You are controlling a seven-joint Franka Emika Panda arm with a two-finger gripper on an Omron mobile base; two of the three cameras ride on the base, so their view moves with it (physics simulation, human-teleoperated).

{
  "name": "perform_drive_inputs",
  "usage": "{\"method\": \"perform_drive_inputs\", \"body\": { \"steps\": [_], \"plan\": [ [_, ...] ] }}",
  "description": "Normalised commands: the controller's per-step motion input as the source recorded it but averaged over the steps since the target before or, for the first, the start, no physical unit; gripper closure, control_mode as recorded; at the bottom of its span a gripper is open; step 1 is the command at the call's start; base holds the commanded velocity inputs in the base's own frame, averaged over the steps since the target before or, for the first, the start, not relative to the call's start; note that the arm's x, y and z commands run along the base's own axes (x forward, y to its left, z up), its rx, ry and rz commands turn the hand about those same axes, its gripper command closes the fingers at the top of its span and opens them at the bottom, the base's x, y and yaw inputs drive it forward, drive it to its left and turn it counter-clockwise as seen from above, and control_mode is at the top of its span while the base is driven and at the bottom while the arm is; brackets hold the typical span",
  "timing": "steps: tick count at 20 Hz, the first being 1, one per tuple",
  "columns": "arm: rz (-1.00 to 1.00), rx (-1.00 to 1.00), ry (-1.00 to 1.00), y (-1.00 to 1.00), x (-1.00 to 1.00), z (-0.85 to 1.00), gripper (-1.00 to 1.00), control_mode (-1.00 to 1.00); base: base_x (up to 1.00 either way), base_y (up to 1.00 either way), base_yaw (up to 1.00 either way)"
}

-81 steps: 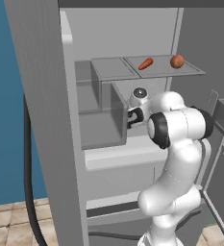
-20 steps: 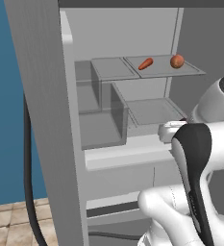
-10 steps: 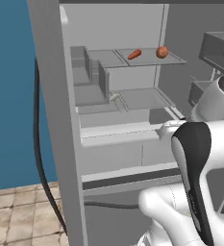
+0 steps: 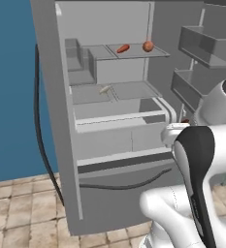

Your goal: Gather the carrot and onion from the fridge and place them on a tray on the dining counter. Then gather the chicken drumstick and fish from the fridge and place them on the other tray.

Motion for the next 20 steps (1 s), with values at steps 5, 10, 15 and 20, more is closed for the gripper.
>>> {"method": "perform_drive_inputs", "body": {
  "steps": [5,10,15,20],
  "plan": [
    [0.00,0.00,0.00,0.00,0.00,0.00,1.00,1.00,-0.87,0.33,-0.26],
    [0.00,0.00,0.00,0.00,0.00,0.00,1.00,1.00,-0.72,0.44,-0.32],
    [0.00,0.00,0.00,0.00,0.00,0.00,1.00,1.00,-0.61,0.54,-0.41],
    [0.00,0.00,0.00,0.00,0.00,0.00,1.00,1.00,-0.74,0.55,-0.33]
  ]
}}
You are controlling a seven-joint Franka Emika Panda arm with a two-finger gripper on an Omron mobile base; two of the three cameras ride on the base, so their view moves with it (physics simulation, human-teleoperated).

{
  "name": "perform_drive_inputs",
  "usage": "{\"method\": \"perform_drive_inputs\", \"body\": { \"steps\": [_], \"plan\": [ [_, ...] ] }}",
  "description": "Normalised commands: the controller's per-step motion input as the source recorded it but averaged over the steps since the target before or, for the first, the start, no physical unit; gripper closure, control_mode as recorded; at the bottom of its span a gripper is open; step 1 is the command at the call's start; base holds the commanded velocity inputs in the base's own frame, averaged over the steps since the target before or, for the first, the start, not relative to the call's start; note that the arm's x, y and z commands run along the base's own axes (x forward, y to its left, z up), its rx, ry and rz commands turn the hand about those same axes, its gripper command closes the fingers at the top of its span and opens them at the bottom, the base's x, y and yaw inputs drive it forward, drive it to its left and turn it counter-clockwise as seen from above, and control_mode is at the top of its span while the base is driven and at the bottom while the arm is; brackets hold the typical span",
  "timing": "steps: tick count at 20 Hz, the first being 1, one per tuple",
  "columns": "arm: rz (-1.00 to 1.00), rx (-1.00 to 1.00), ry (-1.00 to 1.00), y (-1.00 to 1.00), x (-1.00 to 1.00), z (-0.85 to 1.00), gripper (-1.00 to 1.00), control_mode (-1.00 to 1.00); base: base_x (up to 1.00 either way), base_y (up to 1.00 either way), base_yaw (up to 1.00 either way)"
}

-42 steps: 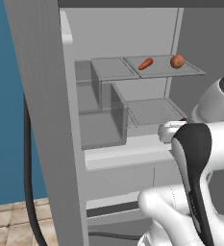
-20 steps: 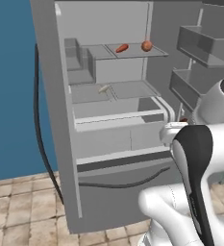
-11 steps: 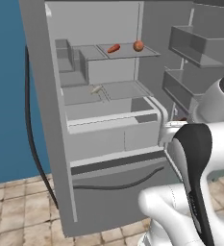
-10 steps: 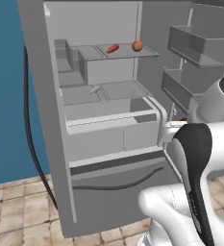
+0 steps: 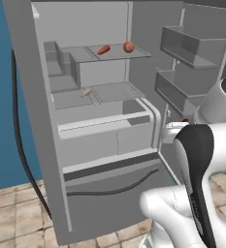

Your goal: Gather the carrot and onion from the fridge and place them on a tray on the dining counter. Then gather the chicken drumstick and fish from the fridge and place them on the other tray.

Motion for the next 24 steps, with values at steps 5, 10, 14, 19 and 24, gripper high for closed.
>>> {"method": "perform_drive_inputs", "body": {
  "steps": [5,10,14,19,24],
  "plan": [
    [0.00,0.00,0.00,0.00,0.00,0.00,1.00,1.00,-0.72,0.57,-0.34],
    [0.00,0.00,0.00,0.00,0.00,0.00,1.00,1.00,-0.87,0.21,-0.47],
    [0.00,0.00,0.00,0.00,0.00,0.00,1.00,1.00,-0.68,0.40,-0.50],
    [0.00,0.00,0.00,0.00,0.00,0.00,1.00,1.00,-0.31,0.76,-0.42],
    [0.00,0.00,0.00,0.00,0.00,0.00,1.00,1.00,-0.01,0.99,-0.25]
  ]
}}
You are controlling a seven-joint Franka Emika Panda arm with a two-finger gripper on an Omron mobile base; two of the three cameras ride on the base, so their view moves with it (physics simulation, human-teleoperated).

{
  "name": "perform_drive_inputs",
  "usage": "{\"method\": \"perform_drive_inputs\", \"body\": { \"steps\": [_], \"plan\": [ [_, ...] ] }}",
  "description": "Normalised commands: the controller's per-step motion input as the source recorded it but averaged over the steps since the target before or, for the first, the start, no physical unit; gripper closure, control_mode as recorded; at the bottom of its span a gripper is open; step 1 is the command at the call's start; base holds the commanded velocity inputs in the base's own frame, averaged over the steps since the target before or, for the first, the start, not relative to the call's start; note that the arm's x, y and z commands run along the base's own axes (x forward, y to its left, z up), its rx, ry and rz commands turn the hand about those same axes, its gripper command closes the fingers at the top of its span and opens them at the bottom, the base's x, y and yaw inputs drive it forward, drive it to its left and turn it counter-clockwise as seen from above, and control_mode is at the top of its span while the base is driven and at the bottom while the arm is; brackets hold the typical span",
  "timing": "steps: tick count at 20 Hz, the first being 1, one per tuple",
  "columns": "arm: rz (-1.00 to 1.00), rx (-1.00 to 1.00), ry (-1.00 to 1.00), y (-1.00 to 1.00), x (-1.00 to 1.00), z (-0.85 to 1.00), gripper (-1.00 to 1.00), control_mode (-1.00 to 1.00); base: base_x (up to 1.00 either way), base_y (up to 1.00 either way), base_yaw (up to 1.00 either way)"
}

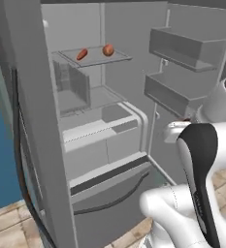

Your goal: Gather the carrot and onion from the fridge and place them on a tray on the dining counter. Then gather the chicken drumstick and fish from the fridge and place them on the other tray.

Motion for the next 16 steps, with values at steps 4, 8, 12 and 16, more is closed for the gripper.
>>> {"method": "perform_drive_inputs", "body": {
  "steps": [4,8,12,16],
  "plan": [
    [0.00,0.00,0.00,0.00,0.00,0.00,1.00,1.00,-0.15,0.65,-0.08],
    [0.00,0.00,0.00,0.00,0.00,0.00,1.00,1.00,-0.51,0.00,-0.31],
    [0.00,0.00,0.00,0.00,0.00,0.00,1.00,1.00,-0.56,0.00,-0.49],
    [0.00,0.00,0.00,0.00,0.00,0.00,1.00,1.00,-0.51,0.00,-0.59]
  ]
}}
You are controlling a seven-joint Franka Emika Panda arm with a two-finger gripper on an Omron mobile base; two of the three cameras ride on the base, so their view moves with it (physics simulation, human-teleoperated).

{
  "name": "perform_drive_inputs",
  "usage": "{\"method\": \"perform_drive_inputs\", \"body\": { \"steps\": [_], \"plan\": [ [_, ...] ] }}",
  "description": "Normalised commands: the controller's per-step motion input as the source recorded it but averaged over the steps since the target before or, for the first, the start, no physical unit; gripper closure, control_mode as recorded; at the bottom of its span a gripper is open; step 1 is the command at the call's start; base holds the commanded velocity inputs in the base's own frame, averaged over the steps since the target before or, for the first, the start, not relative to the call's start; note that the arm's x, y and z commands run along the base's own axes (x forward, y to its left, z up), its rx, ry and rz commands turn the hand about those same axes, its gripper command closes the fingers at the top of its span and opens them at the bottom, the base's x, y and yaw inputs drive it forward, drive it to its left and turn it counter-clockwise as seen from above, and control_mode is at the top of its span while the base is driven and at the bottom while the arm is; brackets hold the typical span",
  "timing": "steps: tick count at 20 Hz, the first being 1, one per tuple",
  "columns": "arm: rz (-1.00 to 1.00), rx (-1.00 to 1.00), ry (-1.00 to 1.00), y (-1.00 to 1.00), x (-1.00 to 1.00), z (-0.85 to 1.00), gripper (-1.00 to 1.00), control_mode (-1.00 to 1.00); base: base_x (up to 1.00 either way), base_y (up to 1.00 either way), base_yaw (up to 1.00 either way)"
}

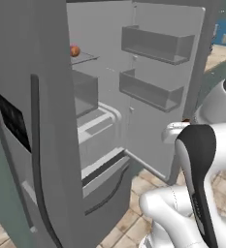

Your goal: Gather the carrot and onion from the fridge and place them on a tray on the dining counter. Then gather the chicken drumstick and fish from the fridge and place them on the other tray.

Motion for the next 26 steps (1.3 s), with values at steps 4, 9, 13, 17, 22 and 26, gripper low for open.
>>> {"method": "perform_drive_inputs", "body": {
  "steps": [4,9,13,17,22,26],
  "plan": [
    [0.00,0.00,0.00,0.00,0.00,0.00,1.00,1.00,-0.48,0.00,-0.63],
    [0.00,0.00,0.00,0.00,0.00,0.00,1.00,1.00,-0.54,0.00,-0.61],
    [0.00,0.00,0.00,0.00,0.00,0.00,1.00,1.00,-0.52,0.00,-0.60],
    [0.00,0.00,0.00,0.00,0.00,0.00,1.00,1.00,-0.51,0.00,-0.60],
    [0.00,0.00,0.00,0.00,0.00,0.00,1.00,1.00,-0.59,0.00,-0.50],
    [0.00,0.00,0.00,0.00,0.00,0.00,1.00,1.00,-0.81,-0.03,-0.36]
  ]
}}
